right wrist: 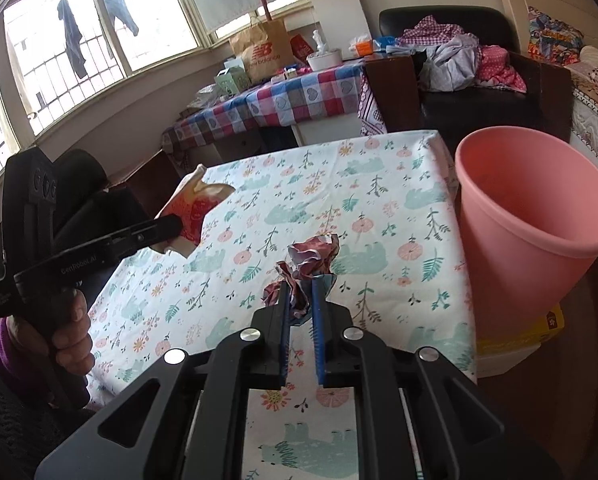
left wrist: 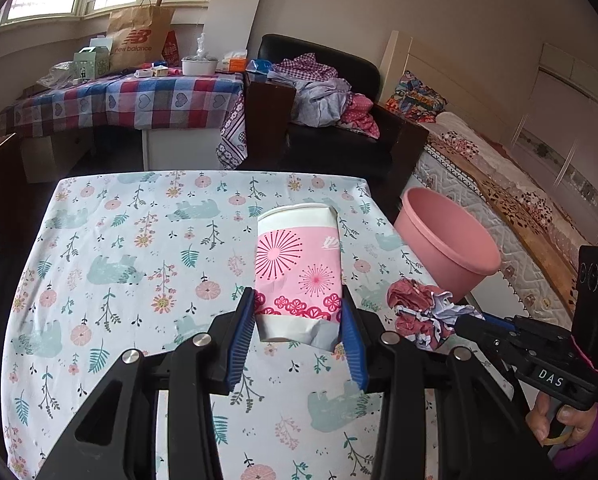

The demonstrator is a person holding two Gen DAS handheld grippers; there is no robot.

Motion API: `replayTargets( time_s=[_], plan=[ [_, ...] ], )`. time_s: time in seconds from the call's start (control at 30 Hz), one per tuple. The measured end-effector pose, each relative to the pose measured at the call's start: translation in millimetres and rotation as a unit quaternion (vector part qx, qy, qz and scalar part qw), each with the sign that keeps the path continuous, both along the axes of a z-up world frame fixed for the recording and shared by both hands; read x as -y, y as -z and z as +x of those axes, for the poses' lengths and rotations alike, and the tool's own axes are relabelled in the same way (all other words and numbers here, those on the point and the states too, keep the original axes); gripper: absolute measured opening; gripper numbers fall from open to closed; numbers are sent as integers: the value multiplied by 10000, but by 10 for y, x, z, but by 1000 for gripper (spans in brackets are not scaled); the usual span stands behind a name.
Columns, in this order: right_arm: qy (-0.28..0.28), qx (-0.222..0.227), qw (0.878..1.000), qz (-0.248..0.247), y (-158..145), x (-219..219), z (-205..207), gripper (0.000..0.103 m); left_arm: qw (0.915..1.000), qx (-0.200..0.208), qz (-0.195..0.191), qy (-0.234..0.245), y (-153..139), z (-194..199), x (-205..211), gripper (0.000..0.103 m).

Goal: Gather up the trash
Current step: 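Carry the paper cup and foil wrapper over the pink bucket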

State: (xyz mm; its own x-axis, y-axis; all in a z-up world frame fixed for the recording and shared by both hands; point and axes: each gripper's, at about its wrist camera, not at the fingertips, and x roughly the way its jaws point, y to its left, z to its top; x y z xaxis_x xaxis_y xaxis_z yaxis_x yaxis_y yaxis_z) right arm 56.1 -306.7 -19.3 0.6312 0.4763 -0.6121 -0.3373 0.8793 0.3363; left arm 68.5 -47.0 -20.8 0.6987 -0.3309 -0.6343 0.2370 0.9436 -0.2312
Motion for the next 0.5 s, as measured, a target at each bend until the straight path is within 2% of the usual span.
replayTargets(
  time_s=[0.5],
  plan=[
    [926,639,9936,49,-305,653,128,10,9975,287,60,636,-218,318,631,40]
  ],
)
